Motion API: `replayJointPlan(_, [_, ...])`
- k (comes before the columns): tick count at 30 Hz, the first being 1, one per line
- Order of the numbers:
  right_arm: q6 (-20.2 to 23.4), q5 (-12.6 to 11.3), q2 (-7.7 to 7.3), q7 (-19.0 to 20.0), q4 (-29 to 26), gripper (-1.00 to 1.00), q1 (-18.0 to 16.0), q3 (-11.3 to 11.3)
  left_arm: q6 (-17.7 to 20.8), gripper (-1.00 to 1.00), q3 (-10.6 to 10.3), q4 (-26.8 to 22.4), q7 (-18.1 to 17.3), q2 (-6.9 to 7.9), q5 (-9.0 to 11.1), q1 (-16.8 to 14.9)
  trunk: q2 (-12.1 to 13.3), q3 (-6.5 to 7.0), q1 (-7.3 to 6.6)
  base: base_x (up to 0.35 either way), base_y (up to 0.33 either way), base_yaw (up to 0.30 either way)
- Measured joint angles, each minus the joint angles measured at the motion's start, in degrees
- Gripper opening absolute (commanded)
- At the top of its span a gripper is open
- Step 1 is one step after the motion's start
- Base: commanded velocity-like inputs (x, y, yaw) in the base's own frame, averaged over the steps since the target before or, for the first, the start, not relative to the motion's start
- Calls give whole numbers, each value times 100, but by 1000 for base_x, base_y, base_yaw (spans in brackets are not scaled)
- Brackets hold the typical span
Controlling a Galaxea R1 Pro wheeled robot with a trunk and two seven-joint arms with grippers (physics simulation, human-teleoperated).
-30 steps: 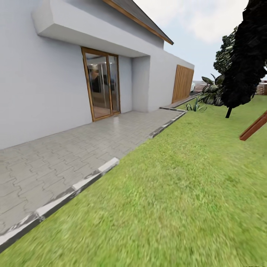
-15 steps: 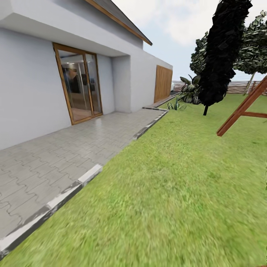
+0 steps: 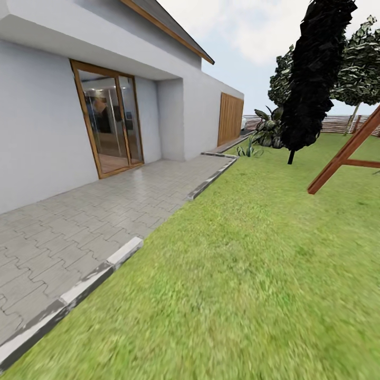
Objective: Take the three Easter eggs out of the wicker basket on the lawn in the garden, then place them on the lawn next to a single tree (choose any tree) so that all three eggs are next to the same tree and none are left in the basket.
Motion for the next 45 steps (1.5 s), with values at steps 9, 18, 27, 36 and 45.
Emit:
replayJointPlan(9, [-8, 3, 10, 30, 22, 100, 1, 0, 2, 100, 3, 0, 0, 0, 2, -1, 0, 4, -1, 329, 0, -188])
replayJointPlan(18, [-9, 0, 10, 32, 24, 100, 1, 0, 2, 100, 3, 0, 0, 0, 2, -1, 0, 4, -1, 334, 0, -299])
replayJointPlan(27, [-9, 0, 10, 32, 24, 100, 1, 0, 2, 100, 5, 0, 0, 0, 2, -1, 0, 4, -1, 334, 0, -300])
replayJointPlan(36, [-9, 0, 10, 29, 24, 100, 1, 0, 2, 100, 4, 0, 0, 0, 2, -1, 0, 4, -1, 334, 0, -295])
replayJointPlan(45, [-9, 0, 10, 26, 24, 100, 1, 0, 2, 100, 2, 0, 0, 0, 2, 0, 0, 4, -1, 334, 0, -156])
